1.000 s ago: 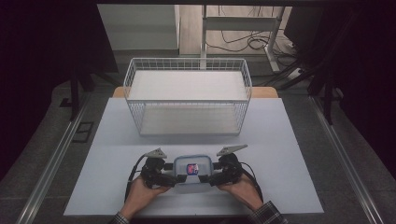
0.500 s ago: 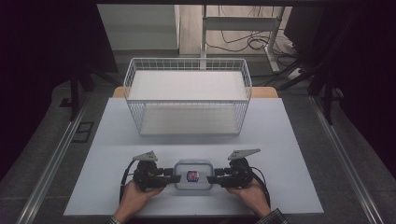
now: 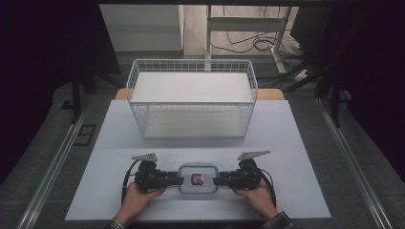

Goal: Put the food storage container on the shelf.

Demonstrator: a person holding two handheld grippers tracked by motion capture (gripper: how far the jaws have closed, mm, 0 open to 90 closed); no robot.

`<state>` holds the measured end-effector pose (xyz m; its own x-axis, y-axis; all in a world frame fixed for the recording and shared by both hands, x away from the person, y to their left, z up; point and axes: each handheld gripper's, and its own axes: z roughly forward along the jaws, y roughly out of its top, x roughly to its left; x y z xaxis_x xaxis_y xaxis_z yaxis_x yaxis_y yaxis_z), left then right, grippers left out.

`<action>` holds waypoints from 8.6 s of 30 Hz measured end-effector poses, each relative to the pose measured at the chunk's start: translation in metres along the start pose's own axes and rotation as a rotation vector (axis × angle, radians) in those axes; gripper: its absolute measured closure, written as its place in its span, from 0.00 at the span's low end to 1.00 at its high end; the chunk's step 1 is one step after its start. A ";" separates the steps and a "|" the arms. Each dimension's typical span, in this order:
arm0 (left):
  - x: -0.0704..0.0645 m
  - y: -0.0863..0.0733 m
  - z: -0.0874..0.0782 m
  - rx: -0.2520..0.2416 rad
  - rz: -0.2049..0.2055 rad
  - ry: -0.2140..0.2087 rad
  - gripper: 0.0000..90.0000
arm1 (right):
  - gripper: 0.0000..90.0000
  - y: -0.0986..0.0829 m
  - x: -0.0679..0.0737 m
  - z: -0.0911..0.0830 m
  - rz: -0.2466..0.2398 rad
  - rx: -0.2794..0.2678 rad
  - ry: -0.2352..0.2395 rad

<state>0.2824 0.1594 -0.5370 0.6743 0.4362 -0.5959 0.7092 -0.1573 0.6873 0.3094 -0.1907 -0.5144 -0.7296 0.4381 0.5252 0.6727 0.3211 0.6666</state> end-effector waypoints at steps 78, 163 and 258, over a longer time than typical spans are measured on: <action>-0.037 0.184 -0.084 -0.158 0.108 0.064 0.65 | 0.64 0.188 0.033 -0.060 -0.086 -0.235 0.002; -0.014 0.214 -0.057 -0.209 0.214 0.337 0.94 | 0.99 0.227 0.015 -0.037 -0.169 -0.183 -0.243; -0.032 0.035 -0.022 -0.107 0.326 0.447 0.02 | 0.00 0.067 0.030 0.002 -0.339 -0.072 -0.351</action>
<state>0.2814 0.1590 -0.4845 0.6856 0.7167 -0.1273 0.4382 -0.2667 0.8584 0.3331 -0.1540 -0.4549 -0.8119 0.5795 0.0708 0.3856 0.4411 0.8104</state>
